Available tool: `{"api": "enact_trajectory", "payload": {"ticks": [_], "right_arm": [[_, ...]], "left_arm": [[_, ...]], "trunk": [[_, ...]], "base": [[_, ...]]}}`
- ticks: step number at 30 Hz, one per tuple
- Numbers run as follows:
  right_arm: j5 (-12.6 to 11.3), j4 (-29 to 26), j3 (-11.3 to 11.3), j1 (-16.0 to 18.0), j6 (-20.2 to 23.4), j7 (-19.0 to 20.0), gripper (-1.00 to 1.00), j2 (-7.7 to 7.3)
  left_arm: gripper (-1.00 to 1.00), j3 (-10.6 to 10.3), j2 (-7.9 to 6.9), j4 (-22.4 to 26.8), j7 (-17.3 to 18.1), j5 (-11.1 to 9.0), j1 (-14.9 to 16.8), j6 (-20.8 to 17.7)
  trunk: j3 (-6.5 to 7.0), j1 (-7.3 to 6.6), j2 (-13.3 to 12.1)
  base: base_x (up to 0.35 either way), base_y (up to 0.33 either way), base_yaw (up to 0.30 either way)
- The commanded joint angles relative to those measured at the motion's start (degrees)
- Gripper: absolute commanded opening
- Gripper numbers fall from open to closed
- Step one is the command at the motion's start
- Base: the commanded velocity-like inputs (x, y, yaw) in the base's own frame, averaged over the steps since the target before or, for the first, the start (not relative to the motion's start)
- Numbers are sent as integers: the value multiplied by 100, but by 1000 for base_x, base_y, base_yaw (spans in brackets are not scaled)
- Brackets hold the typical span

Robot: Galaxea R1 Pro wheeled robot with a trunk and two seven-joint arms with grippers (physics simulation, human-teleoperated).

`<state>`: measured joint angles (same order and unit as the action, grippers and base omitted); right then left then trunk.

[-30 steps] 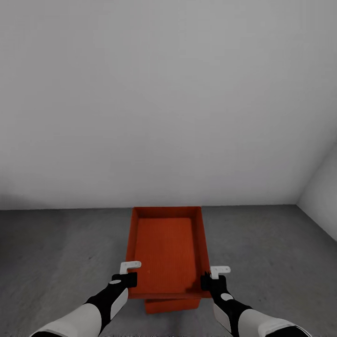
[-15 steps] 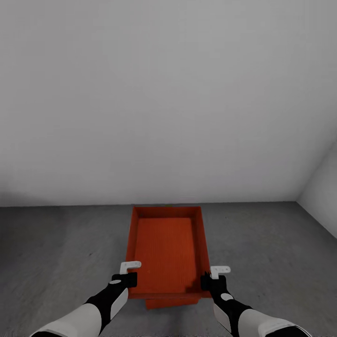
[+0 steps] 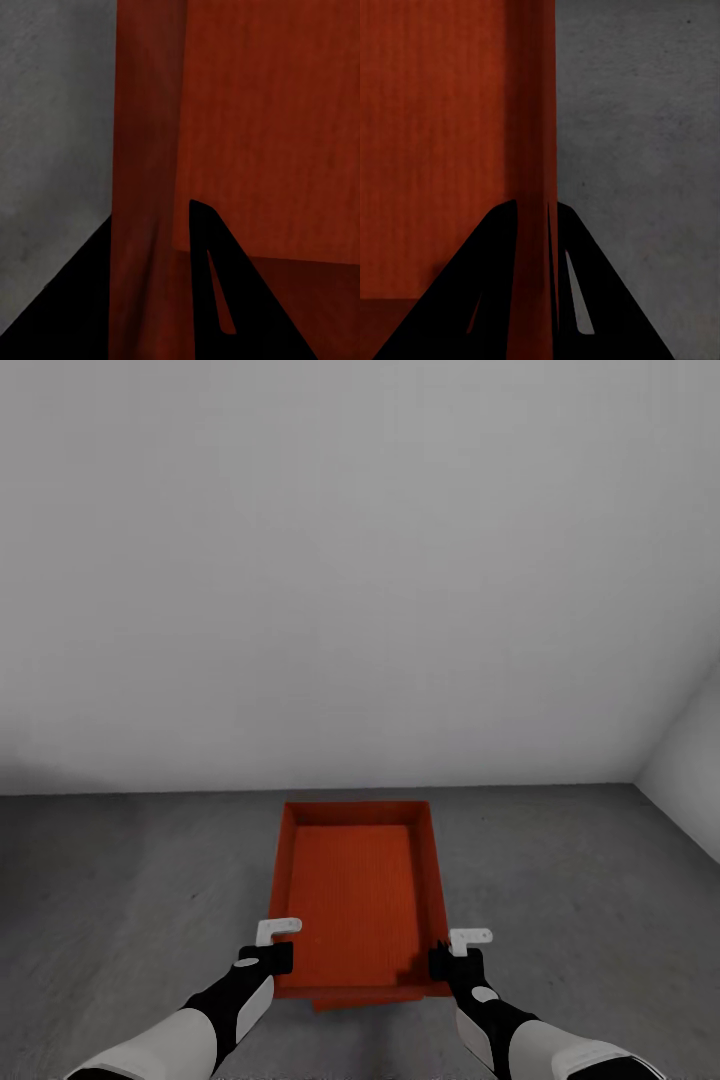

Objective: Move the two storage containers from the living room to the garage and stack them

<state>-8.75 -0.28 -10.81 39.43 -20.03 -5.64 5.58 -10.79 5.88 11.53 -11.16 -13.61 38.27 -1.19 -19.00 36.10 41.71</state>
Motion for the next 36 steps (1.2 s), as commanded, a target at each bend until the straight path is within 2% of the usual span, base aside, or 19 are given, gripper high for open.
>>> {"api": "enact_trajectory", "payload": {"ticks": [1,36], "right_arm": [[-180,20,317,3,-36,-8,-100,-74],[-180,20,317,3,-36,-8,-100,-74]], "left_arm": [[-100,76,-104,28,-70,51,5,110],[-100,77,-100,37,-70,51,5,110]], "trunk": [[-17,1,7],[-336,1,7]], "base": [[0,0,0],[0,0,0]]}}
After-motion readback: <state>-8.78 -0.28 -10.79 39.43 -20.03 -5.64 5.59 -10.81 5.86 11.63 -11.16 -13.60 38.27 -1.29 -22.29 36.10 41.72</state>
